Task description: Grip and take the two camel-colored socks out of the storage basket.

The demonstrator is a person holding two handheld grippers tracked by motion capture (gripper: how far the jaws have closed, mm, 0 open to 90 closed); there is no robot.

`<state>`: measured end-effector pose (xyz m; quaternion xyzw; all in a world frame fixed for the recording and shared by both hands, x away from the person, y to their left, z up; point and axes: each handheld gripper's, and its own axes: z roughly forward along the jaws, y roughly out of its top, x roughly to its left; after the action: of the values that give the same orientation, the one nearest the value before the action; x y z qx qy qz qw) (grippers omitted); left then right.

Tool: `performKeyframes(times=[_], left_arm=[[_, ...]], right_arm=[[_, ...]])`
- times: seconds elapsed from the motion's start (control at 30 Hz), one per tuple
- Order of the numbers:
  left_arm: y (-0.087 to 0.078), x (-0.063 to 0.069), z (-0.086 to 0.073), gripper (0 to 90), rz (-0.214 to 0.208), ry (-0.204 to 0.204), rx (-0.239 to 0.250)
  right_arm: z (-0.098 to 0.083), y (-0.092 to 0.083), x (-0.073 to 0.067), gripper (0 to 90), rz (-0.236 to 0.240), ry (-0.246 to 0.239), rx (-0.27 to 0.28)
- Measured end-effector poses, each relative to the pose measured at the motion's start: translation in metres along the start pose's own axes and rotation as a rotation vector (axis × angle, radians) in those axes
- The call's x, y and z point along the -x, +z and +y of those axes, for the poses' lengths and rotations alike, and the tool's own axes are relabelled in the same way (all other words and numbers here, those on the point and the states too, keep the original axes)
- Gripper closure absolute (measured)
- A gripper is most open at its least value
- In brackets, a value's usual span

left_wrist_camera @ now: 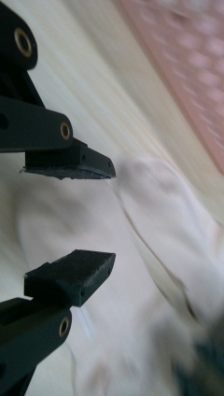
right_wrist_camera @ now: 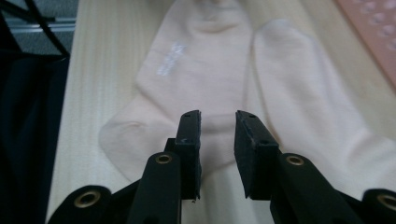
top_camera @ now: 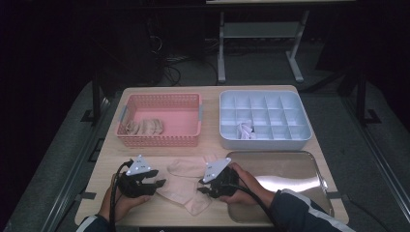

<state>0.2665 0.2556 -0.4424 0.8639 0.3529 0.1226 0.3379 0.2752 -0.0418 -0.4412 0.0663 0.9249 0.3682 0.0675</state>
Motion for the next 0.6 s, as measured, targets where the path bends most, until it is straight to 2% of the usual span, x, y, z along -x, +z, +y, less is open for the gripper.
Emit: performKeyframes(times=[0.03,0.13,0.27,0.3,0.33,0.4,0.5,0.6], left_arm=[[0.005,-0.007,-0.006,53.8,0.026,-0.024,-0.017],[0.009,-0.013,-0.009,53.1,0.024,-0.048,-0.020],[0.012,-0.014,-0.011,53.3,0.020,-0.046,-0.025],[0.012,-0.014,-0.011,53.5,0.020,-0.046,-0.025],[0.011,-0.014,-0.011,53.1,0.046,-0.041,-0.037],[0.009,-0.014,-0.015,52.9,0.046,-0.051,-0.027],[0.007,-0.014,-0.015,53.1,0.053,-0.045,-0.035],[0.007,-0.012,-0.016,53.1,0.049,-0.060,-0.033]], right_arm=[[0.001,0.005,-0.004,70.8,0.014,-0.022,-0.015],[0.000,0.013,-0.008,71.0,0.034,-0.015,-0.026],[-0.004,0.019,-0.012,70.9,0.053,-0.026,-0.054],[-0.004,0.019,-0.012,70.9,0.053,-0.026,-0.054],[-0.006,0.017,-0.011,70.8,0.062,-0.022,-0.060],[-0.009,0.013,-0.010,70.0,0.065,-0.018,-0.070],[-0.014,0.008,-0.011,68.3,0.065,-0.009,-0.074],[-0.015,0.006,-0.013,67.9,0.045,-0.009,-0.089]])
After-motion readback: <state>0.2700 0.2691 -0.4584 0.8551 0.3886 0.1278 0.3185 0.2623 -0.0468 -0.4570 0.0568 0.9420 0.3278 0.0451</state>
